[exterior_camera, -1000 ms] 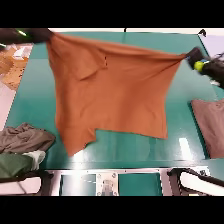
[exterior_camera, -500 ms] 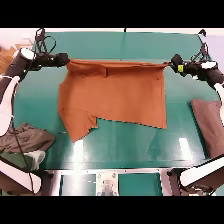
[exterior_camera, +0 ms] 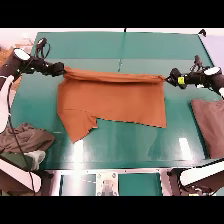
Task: Fold the shirts.
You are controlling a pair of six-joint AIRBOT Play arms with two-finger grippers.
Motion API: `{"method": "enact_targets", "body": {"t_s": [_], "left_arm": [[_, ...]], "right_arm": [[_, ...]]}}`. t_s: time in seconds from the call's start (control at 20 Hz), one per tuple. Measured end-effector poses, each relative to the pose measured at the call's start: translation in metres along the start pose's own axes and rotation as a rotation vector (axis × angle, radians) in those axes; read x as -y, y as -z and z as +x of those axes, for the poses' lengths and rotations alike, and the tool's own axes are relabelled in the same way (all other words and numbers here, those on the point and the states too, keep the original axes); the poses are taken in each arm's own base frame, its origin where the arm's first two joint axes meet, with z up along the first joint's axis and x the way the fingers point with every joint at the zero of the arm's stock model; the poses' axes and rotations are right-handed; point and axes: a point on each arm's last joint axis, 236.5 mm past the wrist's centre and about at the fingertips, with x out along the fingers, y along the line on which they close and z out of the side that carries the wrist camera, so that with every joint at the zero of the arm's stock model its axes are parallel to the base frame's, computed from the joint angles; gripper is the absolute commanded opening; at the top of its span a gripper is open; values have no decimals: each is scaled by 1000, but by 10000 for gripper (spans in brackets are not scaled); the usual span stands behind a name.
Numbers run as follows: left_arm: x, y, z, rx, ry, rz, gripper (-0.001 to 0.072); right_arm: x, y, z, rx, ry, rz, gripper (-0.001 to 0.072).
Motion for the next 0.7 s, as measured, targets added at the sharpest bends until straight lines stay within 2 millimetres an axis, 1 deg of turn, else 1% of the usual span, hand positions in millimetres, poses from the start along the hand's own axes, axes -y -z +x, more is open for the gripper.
{"method": "enact_targets", "body": {"t_s": [0.1,0.25,0.4,0.5,0.55,0.6,0.65,0.7], "left_arm": [[0,12,2,-50,8,-4,27],[0,32,7,-128,25,-18,27],[-1,49,12,-188,36,-40,27],[-1,55,14,-208,40,-50,28],[-1,57,14,-215,42,-54,176],[-1,58,14,-221,44,-55,498],[1,61,13,-233,49,-59,552],[2,63,10,-247,55,-66,552]], "right_arm": [[9,20,4,-48,16,19,17],[16,40,8,-95,27,33,18],[19,47,9,-112,33,39,18],[20,50,9,-120,33,41,30],[20,51,9,-121,34,43,203],[20,52,9,-125,33,44,350],[19,52,8,-131,32,41,360],[19,52,5,-142,27,43,360]]}}
